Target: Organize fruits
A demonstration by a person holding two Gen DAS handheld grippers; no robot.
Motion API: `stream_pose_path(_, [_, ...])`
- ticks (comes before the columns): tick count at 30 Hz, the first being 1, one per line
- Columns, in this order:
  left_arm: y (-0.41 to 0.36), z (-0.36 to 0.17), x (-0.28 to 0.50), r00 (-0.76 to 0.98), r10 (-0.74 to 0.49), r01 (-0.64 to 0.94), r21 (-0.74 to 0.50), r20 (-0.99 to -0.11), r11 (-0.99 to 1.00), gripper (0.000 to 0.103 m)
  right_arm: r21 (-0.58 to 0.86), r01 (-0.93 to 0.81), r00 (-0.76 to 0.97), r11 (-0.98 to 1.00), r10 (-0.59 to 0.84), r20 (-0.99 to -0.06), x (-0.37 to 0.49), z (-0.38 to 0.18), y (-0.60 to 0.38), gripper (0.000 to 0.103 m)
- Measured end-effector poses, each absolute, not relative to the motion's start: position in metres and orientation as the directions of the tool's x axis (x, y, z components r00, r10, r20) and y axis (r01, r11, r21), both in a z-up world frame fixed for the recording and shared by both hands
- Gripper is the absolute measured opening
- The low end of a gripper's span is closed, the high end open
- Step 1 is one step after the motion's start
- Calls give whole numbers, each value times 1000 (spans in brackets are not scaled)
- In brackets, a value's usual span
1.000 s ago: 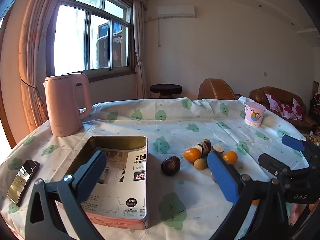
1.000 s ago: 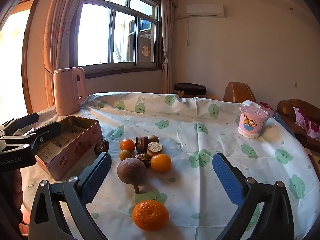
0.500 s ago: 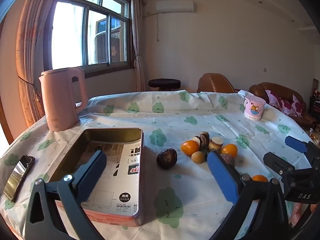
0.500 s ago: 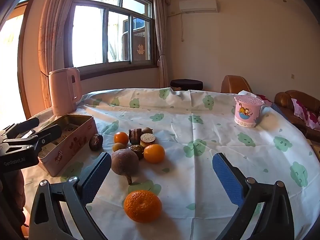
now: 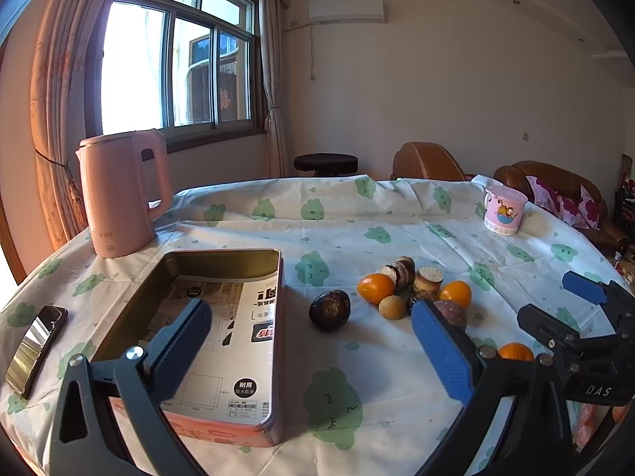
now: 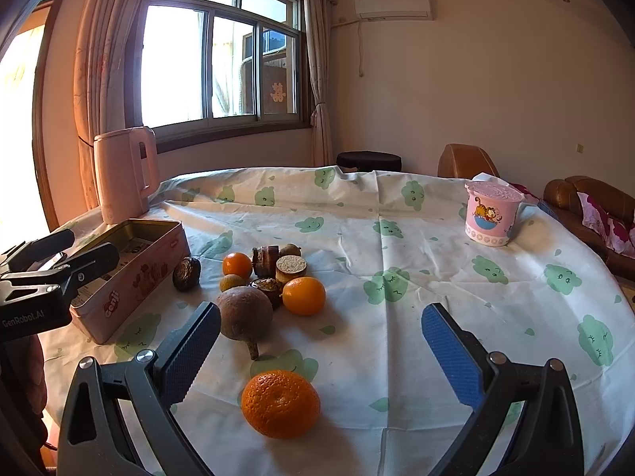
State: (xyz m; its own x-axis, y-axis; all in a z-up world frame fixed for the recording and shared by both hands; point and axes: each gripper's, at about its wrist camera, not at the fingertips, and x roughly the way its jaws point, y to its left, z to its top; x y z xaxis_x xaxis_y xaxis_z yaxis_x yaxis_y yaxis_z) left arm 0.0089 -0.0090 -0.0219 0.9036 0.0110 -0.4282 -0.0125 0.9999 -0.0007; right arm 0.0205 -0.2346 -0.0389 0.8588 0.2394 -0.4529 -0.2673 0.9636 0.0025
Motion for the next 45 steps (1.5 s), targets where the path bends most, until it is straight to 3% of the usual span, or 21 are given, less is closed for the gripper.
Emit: stream_pose_path(45, [-19,-30,10,894,6,-6,2,-448,1000,103,8,-263,852,965,236,-468,21,-44,-234,102])
